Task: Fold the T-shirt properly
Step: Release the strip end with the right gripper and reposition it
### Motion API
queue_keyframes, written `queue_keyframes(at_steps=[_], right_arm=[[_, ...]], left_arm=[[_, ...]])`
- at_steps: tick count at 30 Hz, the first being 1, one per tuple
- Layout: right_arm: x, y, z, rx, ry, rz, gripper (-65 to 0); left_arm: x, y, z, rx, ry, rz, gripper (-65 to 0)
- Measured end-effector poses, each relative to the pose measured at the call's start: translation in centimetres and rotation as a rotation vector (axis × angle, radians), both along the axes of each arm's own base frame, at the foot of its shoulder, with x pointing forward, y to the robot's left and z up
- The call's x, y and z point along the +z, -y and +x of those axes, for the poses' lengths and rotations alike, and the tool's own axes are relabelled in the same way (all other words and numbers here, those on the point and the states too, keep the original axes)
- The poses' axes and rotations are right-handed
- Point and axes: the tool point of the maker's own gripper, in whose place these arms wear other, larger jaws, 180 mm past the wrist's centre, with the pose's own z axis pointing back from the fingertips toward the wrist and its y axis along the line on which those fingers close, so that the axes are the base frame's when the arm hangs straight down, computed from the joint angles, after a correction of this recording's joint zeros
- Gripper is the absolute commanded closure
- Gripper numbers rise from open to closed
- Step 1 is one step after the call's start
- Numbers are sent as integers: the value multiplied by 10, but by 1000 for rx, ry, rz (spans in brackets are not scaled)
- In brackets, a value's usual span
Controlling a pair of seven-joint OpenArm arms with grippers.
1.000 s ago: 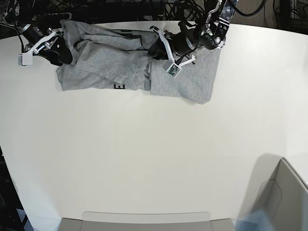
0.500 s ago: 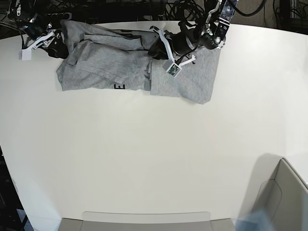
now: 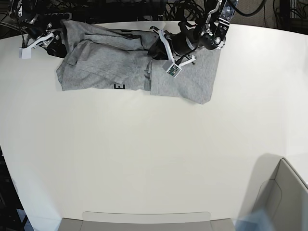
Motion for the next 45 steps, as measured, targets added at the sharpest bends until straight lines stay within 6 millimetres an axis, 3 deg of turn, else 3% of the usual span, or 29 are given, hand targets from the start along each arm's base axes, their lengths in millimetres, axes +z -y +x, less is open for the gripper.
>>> queue_keyframes(at_steps=[23,28,34,37,41,45], right_arm=[[-7,-65,24,100,36,123,-264],[-9,-63,36,89,58,123,-234],[-16,-60,50,151,43,15,-10],[-15,-59,56,157,47,-2,0],[-14,-56,65,164,54,-23,0],[-12,-31,89,146,44,-168,0]], left_arm=[[0,0,-1,0,-2,0,-92],[0,0,-1,0,-2,0,-92],[0,0,0,1,0,-1,-92],[7,1,2,-2,20,-6,-92],[31,6,10,-4,88,-35,-92],[52,8,18,-3,150,-55,-92]])
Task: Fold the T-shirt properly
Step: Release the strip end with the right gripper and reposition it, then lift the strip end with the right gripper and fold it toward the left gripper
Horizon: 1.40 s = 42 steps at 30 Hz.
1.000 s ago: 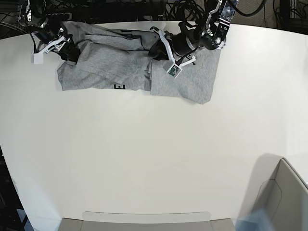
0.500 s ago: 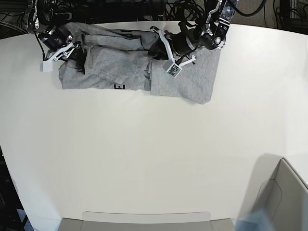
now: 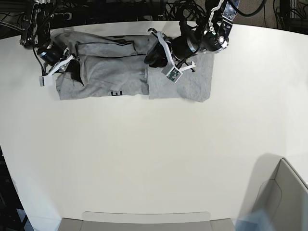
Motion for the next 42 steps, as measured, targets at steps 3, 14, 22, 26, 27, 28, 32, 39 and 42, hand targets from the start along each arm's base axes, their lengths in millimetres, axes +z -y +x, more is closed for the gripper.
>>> queue_keyframes(at_steps=[3,14,22,26,27,28,32,39,42], right_arm=[[5,22,17,-32,13,-107,0],[47,46,33,-63,79,-312,0],[80,6,42,-5,171,-507,0],[86,-26,39,53,197,-581,0],[88,-31,37,69,183,-622,0],[90,-39,36,86,177,-643,0],[96,-77,35,184,213,-673,0],[92,-113,33,280,239,-789,0],[92,-138,31,345,274,-843,0]], left_arm=[[9,-9,10,40,30,-3,-92],[-5,-73,22,222,-2,76,-92],[-10,-106,23,314,-14,111,-92],[-9,-107,25,316,-8,111,-92],[-9,-107,25,316,-9,112,-92],[-10,-107,23,317,-16,113,-92],[-14,-108,17,315,-34,118,-92],[-14,-108,18,315,-30,118,-92],[-14,-108,18,315,-30,118,-92]])
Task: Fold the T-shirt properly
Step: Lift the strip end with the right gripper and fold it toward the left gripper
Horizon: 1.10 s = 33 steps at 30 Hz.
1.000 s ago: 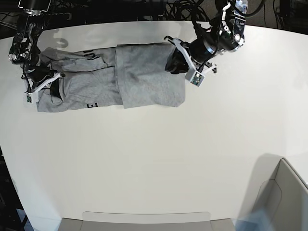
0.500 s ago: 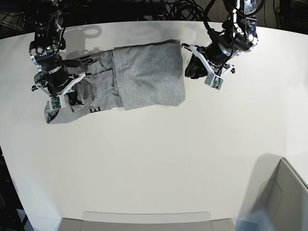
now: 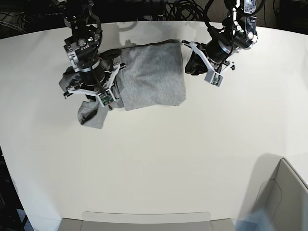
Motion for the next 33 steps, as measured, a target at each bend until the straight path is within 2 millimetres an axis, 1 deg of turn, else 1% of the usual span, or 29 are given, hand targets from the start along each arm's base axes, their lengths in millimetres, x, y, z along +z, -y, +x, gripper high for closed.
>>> queue_keyframes(at_steps=[2,6,8,12,14,19,22,27,31,33], right_arm=[[1,-16,-2,38,8,-16,0],[4,-36,-1,88,35,-64,0],[1,-44,1,107,35,-78,0],[-13,-60,-4,161,8,-121,0],[-16,-68,-2,185,9,-137,0],[-29,-80,-5,211,-25,-135,0],[-29,-89,-8,237,-22,-139,0],[-30,-111,-19,303,-24,-126,0],[-48,-112,-25,319,-68,-147,0],[-52,-112,-26,321,-79,-152,-45]], left_arm=[[0,0,0,0,-1,1,-92],[0,0,0,0,0,0,-92],[0,0,0,0,-1,0,-92],[0,0,0,0,0,0,-92],[0,0,0,0,-1,0,-92],[0,0,0,0,0,0,-92],[0,0,0,0,-2,0,-92],[-1,0,0,0,-3,1,-92],[-1,0,0,-1,-2,0,-92],[-1,0,0,0,-2,0,-92]])
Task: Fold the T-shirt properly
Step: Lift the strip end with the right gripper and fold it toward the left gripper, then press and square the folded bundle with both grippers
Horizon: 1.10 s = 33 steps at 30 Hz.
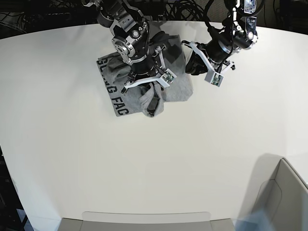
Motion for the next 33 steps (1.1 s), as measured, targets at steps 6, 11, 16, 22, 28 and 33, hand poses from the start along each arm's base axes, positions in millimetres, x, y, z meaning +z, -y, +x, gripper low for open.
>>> queue_keyframes(at_steps=[6,11,16,22,28,33], right_arm=[[0,-2,-1,8,1,0,-201],[12,-39,-20,117,14,42,-201],[16,-63,-34,179,10,73,-201],[22,-79,-45,240,28,80,-200],[65,-50,-17,124,139,147,-131],[97,4,32,-42,272,183,-8]], left_arm=[[-7,-1,-3,4,-23,2,-92],[-9,-1,-3,3,-29,1,-92],[-10,-2,-4,5,-31,1,-92],[-10,-3,-4,3,-30,0,-92],[9,9,8,27,34,-95,-92],[6,2,5,2,22,-3,-92]])
